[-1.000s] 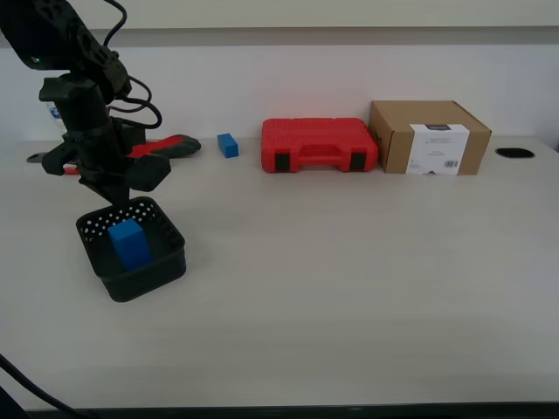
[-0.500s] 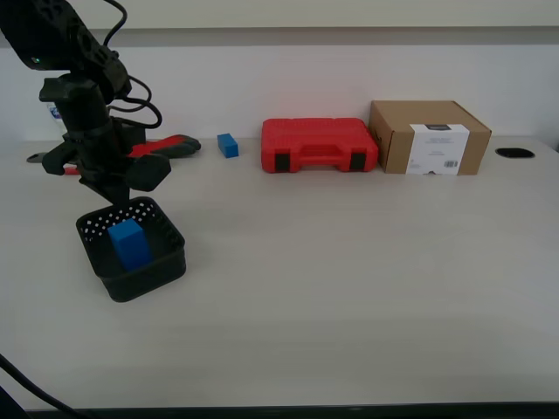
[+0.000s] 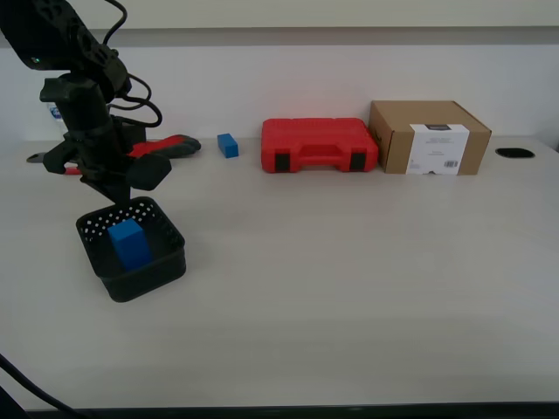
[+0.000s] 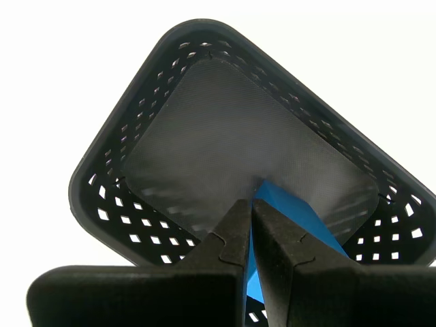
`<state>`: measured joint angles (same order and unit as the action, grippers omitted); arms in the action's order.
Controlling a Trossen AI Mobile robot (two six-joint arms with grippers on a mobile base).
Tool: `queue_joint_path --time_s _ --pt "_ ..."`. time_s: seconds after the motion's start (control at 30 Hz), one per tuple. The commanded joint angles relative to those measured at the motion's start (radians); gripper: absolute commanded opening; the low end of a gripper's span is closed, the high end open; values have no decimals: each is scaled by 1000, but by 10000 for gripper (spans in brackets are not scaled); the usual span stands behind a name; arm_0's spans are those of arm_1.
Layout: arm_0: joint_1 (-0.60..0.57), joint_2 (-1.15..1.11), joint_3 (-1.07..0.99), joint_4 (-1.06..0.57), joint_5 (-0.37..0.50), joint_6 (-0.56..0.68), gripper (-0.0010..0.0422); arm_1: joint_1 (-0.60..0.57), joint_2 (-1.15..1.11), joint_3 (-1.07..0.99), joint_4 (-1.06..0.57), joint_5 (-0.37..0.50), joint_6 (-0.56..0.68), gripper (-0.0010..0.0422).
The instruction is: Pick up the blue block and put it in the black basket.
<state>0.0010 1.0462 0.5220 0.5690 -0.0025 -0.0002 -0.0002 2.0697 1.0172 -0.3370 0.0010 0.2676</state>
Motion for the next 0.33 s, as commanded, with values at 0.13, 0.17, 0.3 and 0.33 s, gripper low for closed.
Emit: queue_joint_path --time_s 0.13,0.17,0.3,0.33 --pt "0 0 1 3 0 0 0 -1 0 0 5 -2 1 0" --pt "0 0 1 3 0 0 0 -1 0 0 6 -2 1 0" --pt "0 0 1 3 0 0 0 0 0 0 9 -1 1 0" --pt "0 0 1 3 0 0 0 0 0 0 10 -1 1 0"
